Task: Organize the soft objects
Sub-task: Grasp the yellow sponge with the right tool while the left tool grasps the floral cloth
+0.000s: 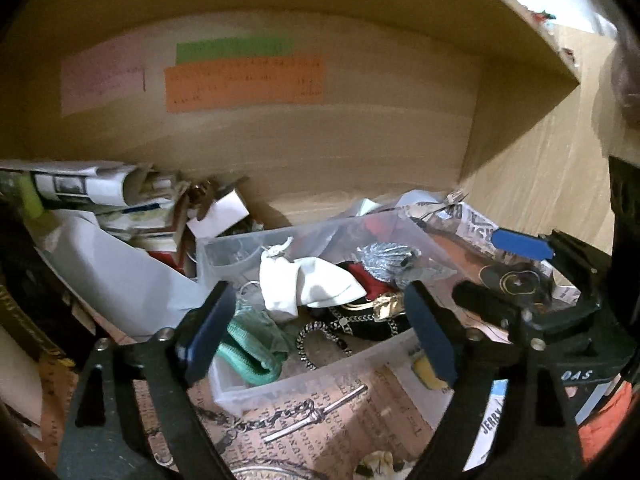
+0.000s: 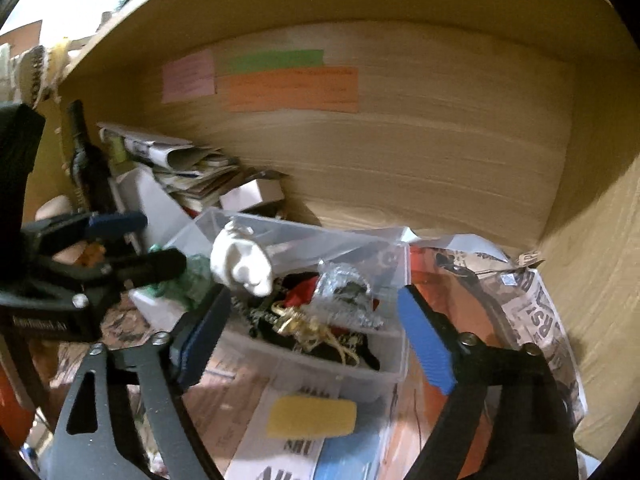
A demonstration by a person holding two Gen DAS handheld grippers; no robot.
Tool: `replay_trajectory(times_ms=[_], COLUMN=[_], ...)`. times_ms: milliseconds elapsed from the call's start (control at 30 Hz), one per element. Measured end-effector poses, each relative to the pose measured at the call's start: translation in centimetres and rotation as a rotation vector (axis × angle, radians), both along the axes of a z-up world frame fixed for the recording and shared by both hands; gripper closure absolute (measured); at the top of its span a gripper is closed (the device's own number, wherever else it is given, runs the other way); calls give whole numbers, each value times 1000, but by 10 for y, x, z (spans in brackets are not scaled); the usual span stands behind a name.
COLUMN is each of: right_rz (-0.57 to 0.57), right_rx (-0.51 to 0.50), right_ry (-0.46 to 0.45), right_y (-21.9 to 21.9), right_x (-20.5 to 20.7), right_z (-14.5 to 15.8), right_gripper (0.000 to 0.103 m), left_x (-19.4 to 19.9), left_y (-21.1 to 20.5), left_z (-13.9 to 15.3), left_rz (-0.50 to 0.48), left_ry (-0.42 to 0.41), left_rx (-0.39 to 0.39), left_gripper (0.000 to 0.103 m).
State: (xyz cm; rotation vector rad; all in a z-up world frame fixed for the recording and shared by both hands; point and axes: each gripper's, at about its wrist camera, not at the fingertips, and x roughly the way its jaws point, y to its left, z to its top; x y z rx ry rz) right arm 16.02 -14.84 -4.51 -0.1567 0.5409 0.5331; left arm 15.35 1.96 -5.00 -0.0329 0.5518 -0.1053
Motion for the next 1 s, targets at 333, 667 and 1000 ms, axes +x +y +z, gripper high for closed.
replay_trajectory(times_ms=[333,667,1000], right_rz=[8,21,19], right_rx=[-108,-109,-79], right_ry=[97,264,241], right_y=[-2,-7,-15], right_x=[-9,6,-12], right_z=[-48,-85,-81], right_gripper=[17,25,47], left_x=[-23,-34,-48], left_y=[2,-8,-20], left_z=[-18,-55,-84], left_rz=[-22,-59,-92], left_ry=[54,148,228], left_rx=[12,-6,-39], left_gripper=[1,1,2])
